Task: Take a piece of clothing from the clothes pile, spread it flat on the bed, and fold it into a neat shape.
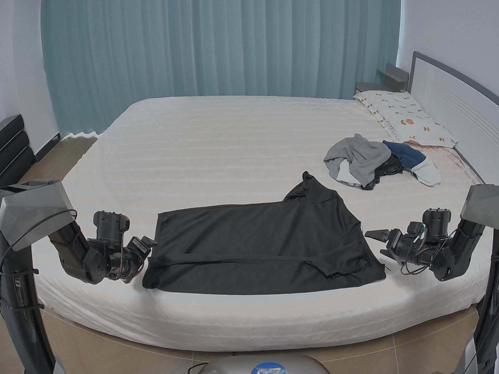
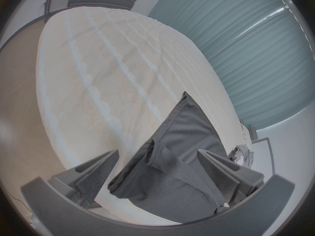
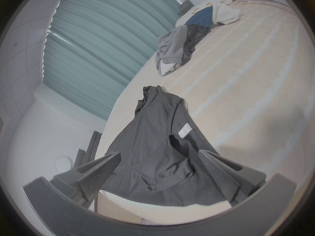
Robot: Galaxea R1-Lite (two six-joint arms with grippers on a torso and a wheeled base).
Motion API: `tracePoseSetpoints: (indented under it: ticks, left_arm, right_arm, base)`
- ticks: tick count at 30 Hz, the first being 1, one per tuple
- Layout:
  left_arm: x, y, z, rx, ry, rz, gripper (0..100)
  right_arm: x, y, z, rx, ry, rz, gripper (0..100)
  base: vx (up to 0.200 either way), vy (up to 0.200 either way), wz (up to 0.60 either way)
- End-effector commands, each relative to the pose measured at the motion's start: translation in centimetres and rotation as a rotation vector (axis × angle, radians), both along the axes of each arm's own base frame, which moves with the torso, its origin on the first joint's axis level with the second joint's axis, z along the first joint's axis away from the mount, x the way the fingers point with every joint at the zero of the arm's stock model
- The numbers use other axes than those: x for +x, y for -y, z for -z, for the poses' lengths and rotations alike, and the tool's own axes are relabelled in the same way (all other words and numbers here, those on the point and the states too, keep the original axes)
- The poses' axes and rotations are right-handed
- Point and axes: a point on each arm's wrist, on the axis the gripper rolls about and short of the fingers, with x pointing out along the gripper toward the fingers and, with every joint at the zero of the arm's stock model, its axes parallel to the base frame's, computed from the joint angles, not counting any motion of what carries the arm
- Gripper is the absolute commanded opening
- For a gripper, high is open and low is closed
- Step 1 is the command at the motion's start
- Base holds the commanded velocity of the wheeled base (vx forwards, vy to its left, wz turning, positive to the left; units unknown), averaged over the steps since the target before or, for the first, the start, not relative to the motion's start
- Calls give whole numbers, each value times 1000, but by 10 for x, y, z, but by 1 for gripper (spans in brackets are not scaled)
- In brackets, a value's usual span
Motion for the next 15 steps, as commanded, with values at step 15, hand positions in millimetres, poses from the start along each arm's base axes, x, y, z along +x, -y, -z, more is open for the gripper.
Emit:
tracePoseSetpoints:
  ticks: [15]
  left_arm:
    - [-33,2,-20,-205,-17,-43,100]
  right_arm:
    - [-9,-34,6,48,-74,119,100]
  base:
    - [0,0,0]
